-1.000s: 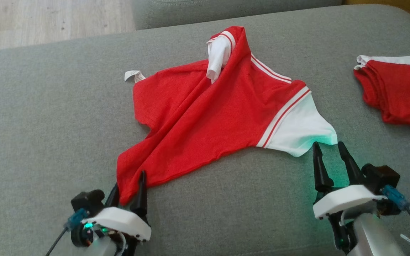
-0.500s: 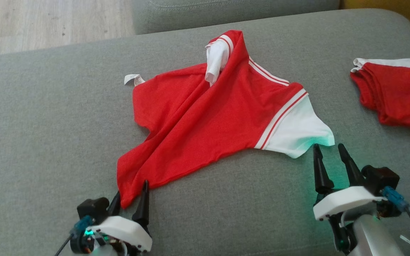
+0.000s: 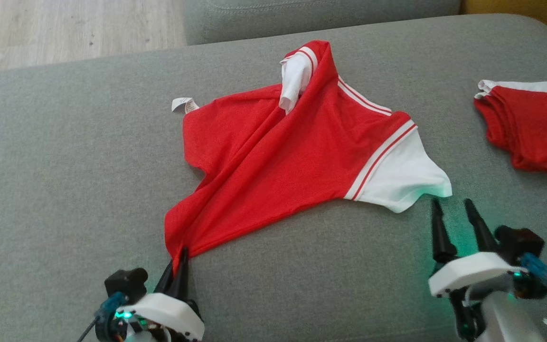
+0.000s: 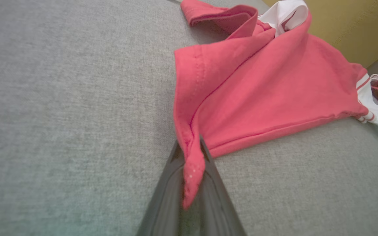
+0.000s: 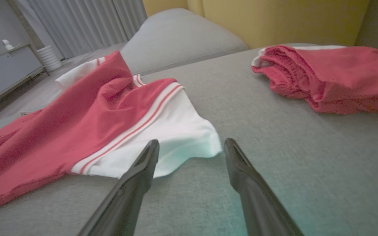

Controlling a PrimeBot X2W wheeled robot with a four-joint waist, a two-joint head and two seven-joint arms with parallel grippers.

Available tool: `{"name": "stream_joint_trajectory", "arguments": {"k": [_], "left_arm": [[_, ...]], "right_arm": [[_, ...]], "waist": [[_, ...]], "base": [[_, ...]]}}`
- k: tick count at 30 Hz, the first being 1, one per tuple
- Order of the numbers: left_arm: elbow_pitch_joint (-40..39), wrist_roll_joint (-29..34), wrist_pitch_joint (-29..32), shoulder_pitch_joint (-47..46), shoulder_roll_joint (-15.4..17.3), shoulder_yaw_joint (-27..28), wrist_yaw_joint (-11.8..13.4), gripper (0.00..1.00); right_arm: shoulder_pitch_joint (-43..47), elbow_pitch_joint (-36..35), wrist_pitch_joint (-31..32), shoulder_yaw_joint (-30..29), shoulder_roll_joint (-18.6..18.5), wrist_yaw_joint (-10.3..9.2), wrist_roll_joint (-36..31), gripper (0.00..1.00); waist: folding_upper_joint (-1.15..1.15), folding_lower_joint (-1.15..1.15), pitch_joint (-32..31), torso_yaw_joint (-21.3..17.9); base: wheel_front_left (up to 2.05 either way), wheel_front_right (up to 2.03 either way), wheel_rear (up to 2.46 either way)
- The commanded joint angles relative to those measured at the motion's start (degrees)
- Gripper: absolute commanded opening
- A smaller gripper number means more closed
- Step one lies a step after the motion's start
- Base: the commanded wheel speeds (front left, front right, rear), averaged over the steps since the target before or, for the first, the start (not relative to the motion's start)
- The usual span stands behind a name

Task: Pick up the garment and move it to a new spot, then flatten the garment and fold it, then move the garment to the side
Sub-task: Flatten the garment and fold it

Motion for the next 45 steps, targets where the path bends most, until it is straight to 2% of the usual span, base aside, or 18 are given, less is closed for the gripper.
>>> {"name": "stream_joint_trajectory", "arguments": {"k": [1, 7, 14, 22, 32, 33, 34, 35, 40, 45], "left_arm": [[-0.3, 0.5, 1.2, 1.8, 0.5, 1.0, 0.1, 0.0], [-2.9, 3.0, 1.2, 2.4, 0.4, 3.5, 0.1, 0.0], [-4.0, 4.6, 1.2, 2.2, 0.0, 4.3, 0.1, 0.0], [-5.3, 6.2, 1.2, 1.5, 0.0, 4.4, 0.1, 0.0], [-5.3, 6.7, 1.2, 0.5, -0.1, 4.6, 0.1, 0.0], [-5.2, 6.7, 1.2, 0.4, -0.1, 4.6, 0.1, 0.0], [-5.2, 6.7, 1.2, 0.2, 0.0, 4.5, 0.1, 0.0], [-5.1, 6.6, 1.2, 0.1, 0.0, 4.5, 0.1, 0.0], [-8.5, 6.7, 1.2, -0.1, 0.3, 7.0, 0.1, 0.0], [-18.3, 7.8, 1.2, -2.7, 2.0, 11.1, 0.1, 0.0]], "right_arm": [[-1.3, -0.3, -0.7, -0.4, -0.1, 0.02, -0.1, 1.0], [-3.9, 5.4, -0.7, -5.9, -0.1, 0.02, -1.5, 1.0], [-7.8, 8.9, -0.7, -7.4, -0.1, 0.02, -1.9, 1.0], [-12.7, 13.8, -0.7, -5.9, -0.1, 0.02, -1.0, 1.0], [-16.5, 22.4, -0.7, 0.9, -0.1, 0.02, 3.7, 1.0], [-16.8, 22.9, -0.7, 2.0, -0.1, 0.02, 4.4, 0.77], [-17.0, 23.3, -0.7, 3.2, -0.1, 0.02, 5.1, 0.2], [-17.2, 23.0, -0.7, 4.2, -0.1, 0.02, 6.2, 0.0], [-16.5, 14.8, -0.7, 3.8, -0.1, 0.02, 10.1, 0.0], [-17.1, 3.3, -0.7, 4.1, -0.1, 0.02, 15.6, 0.0]], "waist": [[0.0, 0.0, 0.2, 0.2], [0.0, 0.0, 0.8, 1.1], [0.0, 0.0, 1.9, 2.1], [0.0, 0.0, 3.5, 3.3], [0.0, 0.0, 5.3, 4.4], [0.0, 0.0, 5.4, 4.5], [0.0, 0.0, 5.5, 4.5], [0.0, 0.0, 5.5, 4.6], [0.0, 0.0, 4.1, 4.4], [0.0, 0.0, 0.4, 3.8]], "base": [[0.0, 0.0, 0.0], [0.0, 0.0, 0.0], [0.0, 0.0, 0.0], [0.0, 0.0, 0.0], [0.0, 0.0, 0.0], [0.0, 0.0, 0.0], [0.0, 0.0, 0.0], [0.0, 0.0, 0.0], [0.0, 0.0, 0.0], [0.0, 0.0, 0.0]]}}
